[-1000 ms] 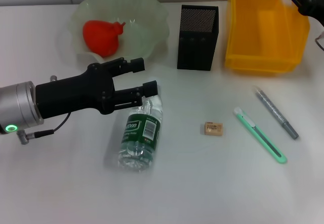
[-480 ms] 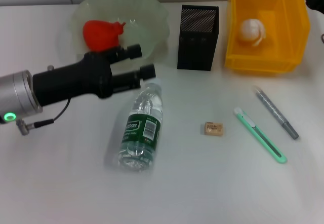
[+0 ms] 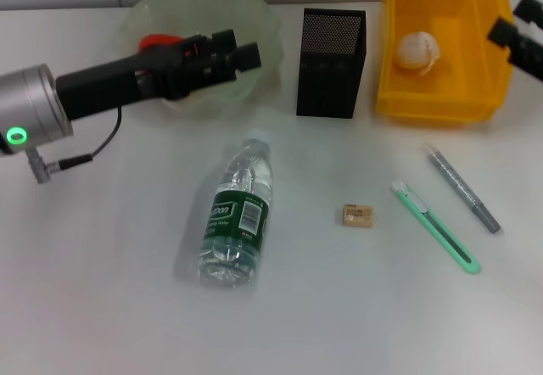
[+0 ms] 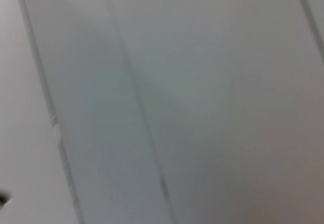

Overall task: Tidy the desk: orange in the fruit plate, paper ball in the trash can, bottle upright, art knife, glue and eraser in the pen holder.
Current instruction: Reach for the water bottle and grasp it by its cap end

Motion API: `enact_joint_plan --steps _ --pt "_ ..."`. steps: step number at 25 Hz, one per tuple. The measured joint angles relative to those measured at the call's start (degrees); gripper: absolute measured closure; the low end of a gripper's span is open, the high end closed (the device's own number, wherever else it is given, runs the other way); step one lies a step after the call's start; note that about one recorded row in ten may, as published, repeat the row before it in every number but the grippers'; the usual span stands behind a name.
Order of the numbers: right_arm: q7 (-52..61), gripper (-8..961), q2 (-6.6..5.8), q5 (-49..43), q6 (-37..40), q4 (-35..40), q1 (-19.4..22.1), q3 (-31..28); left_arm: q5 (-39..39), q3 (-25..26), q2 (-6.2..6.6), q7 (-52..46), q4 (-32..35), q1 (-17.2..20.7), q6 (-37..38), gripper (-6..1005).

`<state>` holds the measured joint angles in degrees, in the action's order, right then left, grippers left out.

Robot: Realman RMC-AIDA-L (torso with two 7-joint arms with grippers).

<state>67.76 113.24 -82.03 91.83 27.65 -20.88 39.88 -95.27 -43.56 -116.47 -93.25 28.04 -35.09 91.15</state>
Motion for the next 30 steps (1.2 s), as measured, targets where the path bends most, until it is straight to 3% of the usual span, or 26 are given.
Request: enact_joint_plan --steps 2,5,11,13,18,19,21,25,26,29,30 --pt "0.5 203 -0.87 -3.2 1.9 0.8 0.4 -0.1 0.0 0.0 0.00 0.0 0.0 0.0 0.0 210" --pt "0.9 203 -1.48 -7.2 2.9 1.6 0.6 -0.3 -3.1 -0.4 0.31 -13.7 5.3 -1.4 -2.7 210" --pt "0.4 203 -1.54 -9.4 1.8 2.0 0.8 -0.3 -7.9 -0.4 0.58 -28.1 12.1 -2.9 -4.7 210" --pt "0.1 203 -1.56 -10.7 1.6 2.4 0.8 -0.3 -13.7 -0.6 1.47 -42.0 18.7 -5.8 -3.6 211" --pt "0.1 203 -1.58 -14.2 1.7 3.4 0.6 -0.2 -17.1 -0.6 2.20 -47.3 20.5 -8.0 -1.8 214" --pt "0.1 203 -1.58 -15.1 1.7 3.6 0.5 -0.1 -21.4 -0.6 3.04 -52.1 21.0 -10.9 -0.4 215" --pt "0.1 203 -1.44 -17.4 1.6 4.4 0.3 0.1 -26.2 -0.7 3.54 -55.9 21.0 -13.3 0.1 215" --pt "0.6 203 -1.09 -23.9 1.3 5.6 -1.1 0.1 -28.2 -0.7 3.68 -57.1 21.0 -14.1 0.1 214" --pt "0.6 203 -1.09 -23.9 1.3 5.6 -1.1 0.1 -35.3 -0.7 3.53 -60.6 20.7 -17.6 0.6 214" --pt "1.3 204 -1.08 -26.9 1.2 5.7 -2.0 0.2 -38.2 -0.7 3.23 -61.8 20.5 -19.1 1.3 215" --pt "1.6 204 -1.09 -28.4 1.2 5.7 -2.6 0.2 -43.6 -0.7 2.51 -64.0 20.4 -21.5 2.5 215"
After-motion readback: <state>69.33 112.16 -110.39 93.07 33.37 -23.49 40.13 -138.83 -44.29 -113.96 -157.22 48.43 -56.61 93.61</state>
